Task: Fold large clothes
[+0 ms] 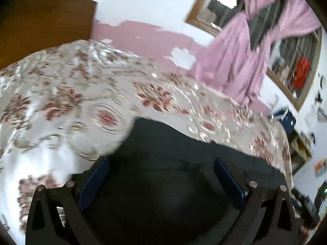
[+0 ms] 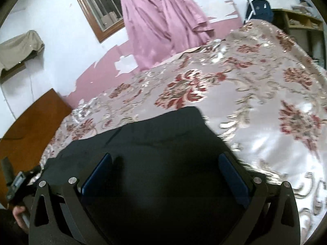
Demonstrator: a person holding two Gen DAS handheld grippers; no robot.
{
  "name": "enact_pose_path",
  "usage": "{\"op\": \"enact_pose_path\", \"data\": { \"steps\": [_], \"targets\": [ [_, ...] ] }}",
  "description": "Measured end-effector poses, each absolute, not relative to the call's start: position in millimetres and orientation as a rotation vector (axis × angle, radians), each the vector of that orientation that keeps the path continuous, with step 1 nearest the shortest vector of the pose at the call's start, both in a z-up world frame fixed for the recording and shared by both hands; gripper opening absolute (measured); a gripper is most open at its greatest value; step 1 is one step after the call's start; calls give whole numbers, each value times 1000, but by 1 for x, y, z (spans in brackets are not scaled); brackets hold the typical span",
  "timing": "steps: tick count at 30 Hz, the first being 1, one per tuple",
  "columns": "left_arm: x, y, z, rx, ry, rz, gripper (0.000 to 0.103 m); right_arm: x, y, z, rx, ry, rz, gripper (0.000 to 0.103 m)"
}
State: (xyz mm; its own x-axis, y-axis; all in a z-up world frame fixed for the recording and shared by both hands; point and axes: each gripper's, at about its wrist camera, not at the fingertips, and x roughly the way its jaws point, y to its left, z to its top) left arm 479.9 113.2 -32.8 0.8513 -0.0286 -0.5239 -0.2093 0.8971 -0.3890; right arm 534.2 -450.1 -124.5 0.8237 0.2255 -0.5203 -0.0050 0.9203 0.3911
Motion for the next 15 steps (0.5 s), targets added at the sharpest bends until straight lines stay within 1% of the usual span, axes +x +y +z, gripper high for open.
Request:
{"op": "enact_pose_path", "data": {
  "steps": [5, 11, 15],
  "targets": [
    [449, 152, -27, -471, 523, 160, 103, 519, -457, -118, 273, 646, 23, 102],
    [432, 176, -39, -448, 629, 97, 103, 499, -480, -111, 273, 656, 18, 102],
    [429, 173, -51, -395, 696, 19, 103, 495, -490, -118, 275, 725, 58, 102]
  ]
}}
